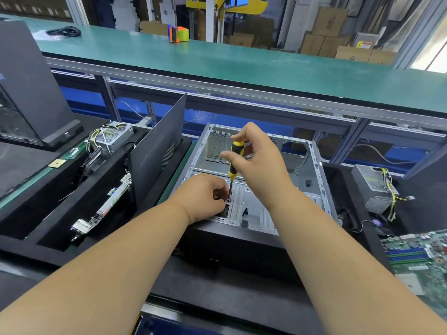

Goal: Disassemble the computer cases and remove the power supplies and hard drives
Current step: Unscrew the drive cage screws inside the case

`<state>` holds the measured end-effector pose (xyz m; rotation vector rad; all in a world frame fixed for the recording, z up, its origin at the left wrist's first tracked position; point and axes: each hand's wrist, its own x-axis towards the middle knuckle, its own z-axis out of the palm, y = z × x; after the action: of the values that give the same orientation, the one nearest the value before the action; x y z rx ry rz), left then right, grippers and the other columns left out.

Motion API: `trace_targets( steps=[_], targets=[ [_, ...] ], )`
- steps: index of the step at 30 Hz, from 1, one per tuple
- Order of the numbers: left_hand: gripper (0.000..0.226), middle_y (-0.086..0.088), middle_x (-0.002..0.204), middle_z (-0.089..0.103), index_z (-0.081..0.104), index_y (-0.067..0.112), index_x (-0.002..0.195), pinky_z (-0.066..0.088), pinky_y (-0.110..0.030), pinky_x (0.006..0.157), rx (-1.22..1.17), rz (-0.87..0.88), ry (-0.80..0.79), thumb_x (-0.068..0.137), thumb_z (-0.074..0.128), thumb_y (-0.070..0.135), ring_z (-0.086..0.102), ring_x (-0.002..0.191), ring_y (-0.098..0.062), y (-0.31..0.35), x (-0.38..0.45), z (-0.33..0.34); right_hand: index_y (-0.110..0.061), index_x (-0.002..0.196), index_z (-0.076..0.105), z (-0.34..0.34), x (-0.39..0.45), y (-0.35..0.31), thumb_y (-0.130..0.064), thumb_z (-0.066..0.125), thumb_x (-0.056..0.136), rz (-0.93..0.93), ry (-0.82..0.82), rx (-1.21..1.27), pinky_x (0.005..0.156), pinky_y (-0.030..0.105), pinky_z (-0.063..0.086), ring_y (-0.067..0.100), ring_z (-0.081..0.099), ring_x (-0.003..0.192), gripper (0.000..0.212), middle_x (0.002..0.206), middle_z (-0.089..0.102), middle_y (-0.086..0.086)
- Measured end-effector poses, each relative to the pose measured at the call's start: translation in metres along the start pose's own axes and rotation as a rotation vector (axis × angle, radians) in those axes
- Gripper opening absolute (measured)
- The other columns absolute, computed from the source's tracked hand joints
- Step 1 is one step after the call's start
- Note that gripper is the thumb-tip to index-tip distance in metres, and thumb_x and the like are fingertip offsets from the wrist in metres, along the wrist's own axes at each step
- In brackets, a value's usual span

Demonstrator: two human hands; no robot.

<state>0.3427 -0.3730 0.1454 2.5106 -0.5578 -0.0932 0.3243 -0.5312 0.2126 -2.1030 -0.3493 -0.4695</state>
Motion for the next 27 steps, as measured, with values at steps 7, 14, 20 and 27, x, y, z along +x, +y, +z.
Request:
trace_targets(
  steps=[7,14,20,27],
  targets=[
    [0.019,0.015,0.085,0.065,0.070,0.034,0.091,0.054,-0.026,0.075,-0.012,0.002,-0.021,0.077,0.064,0.022,0.059,0.080,-0.002,-0.002,-0.001,0.000,-0.026,0.090,0.057,0.002,0.002,-0.007,-0.024,0.079,0.082,0.042,0.033,-0.020,0.062,0.012,0.043,0.008,0.051,0.075,0.023,0.085,0.059,-0.015],
    [0.019,0.015,0.086,0.065,0.070,0.032,0.091,0.052,-0.026,0.074,0.001,0.006,-0.018,0.076,0.063,0.023,0.058,0.079,-0.003,-0.001,0.000,-0.001,-0.030,0.088,0.062,-0.005,0.003,-0.007,-0.019,0.081,0.081,0.129,0.035,0.092,0.072,0.033,0.054,0.015,0.059,0.073,0.022,0.086,0.064,-0.010],
    [0.016,0.015,0.085,0.064,0.069,0.034,0.088,0.053,-0.026,0.073,0.000,-0.007,-0.017,0.077,0.064,0.024,0.059,0.078,-0.003,-0.001,0.000,0.000,-0.025,0.095,0.067,-0.004,0.001,-0.007,-0.007,0.075,0.085,0.145,-0.014,0.208,0.085,0.047,0.057,0.025,0.069,0.090,0.022,0.095,0.071,0.001],
    [0.016,0.018,0.081,0.062,0.066,0.038,0.085,0.050,-0.023,0.070,0.008,0.000,-0.013,0.076,0.063,0.026,0.057,0.077,-0.002,-0.001,0.001,0.000,-0.019,0.105,0.061,-0.010,0.001,-0.002,-0.002,0.060,0.096,0.140,-0.098,0.254,0.086,0.036,0.059,0.012,0.072,0.092,0.019,0.105,0.073,-0.005]
  ],
)
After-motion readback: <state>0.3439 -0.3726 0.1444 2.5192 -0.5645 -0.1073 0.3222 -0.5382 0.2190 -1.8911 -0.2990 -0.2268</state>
